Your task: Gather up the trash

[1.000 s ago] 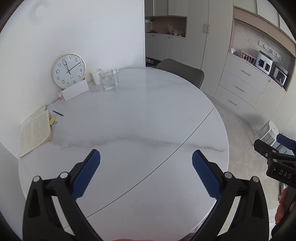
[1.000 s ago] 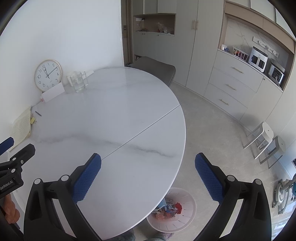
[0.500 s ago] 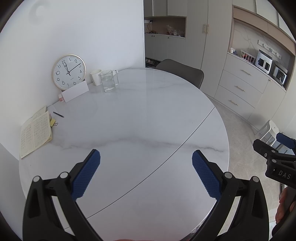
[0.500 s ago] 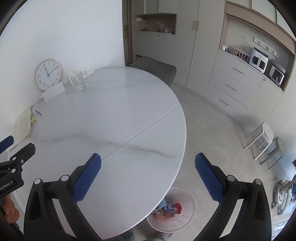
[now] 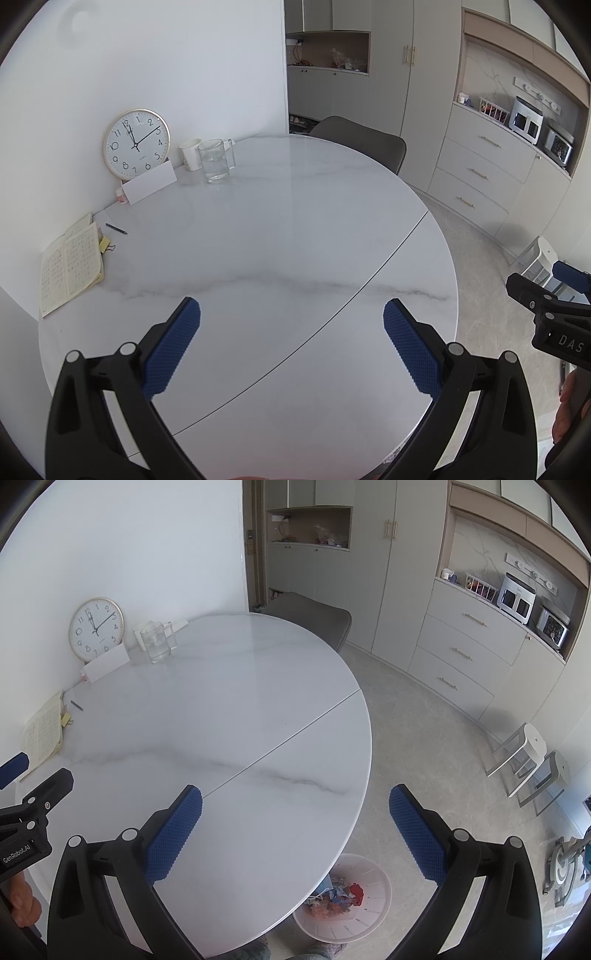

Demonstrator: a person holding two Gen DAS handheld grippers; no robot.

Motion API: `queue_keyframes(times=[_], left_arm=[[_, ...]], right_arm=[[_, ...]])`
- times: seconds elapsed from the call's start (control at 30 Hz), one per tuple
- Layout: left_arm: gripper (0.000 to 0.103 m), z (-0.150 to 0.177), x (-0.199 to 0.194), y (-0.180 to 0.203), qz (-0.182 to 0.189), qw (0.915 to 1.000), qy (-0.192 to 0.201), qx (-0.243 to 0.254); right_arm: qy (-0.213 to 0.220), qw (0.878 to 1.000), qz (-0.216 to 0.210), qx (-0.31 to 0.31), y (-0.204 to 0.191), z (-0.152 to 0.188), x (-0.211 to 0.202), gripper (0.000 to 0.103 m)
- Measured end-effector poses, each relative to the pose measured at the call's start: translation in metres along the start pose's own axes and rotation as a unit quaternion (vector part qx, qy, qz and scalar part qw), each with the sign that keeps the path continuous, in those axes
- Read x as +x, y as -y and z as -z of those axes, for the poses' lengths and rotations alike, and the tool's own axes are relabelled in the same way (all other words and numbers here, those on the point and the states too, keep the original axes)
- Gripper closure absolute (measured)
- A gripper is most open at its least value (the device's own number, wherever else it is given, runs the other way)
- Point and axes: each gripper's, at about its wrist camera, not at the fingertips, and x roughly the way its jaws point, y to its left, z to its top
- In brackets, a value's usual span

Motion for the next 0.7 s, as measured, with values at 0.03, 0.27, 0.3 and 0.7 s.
queue_keyframes(times=[0.03, 0.27, 0.3, 0.7], left_arm=[[0.008, -0.0002, 0.0001, -0.0002, 0.000, 1.0000, 0.000, 0.000], [0.008, 0.0006, 0.0003, 0.0005, 0.000, 1.0000, 0.000, 0.000], [0.008, 0.0008, 0.0006, 0.0007, 0.000, 1.0000, 0.000, -0.001], [0.008, 0.0026, 0.0031, -0.0013, 0.002, 1.0000, -0.003, 0.000]], right_arm=[[0.000, 1.000, 0.000, -0.001, 0.0008, -0.0005, 0.0005, 0.002], [0.000, 1.000, -0.002, -0.001, 0.0020, -0.0003, 0.0006, 0.002], [-0.001, 1.000, -0.002, -0.001, 0.0021, -0.0001, 0.0010, 0.002], [-0.004, 1.000, -0.002, -0.001, 0.0050, 0.0003, 0.0026, 0.002]])
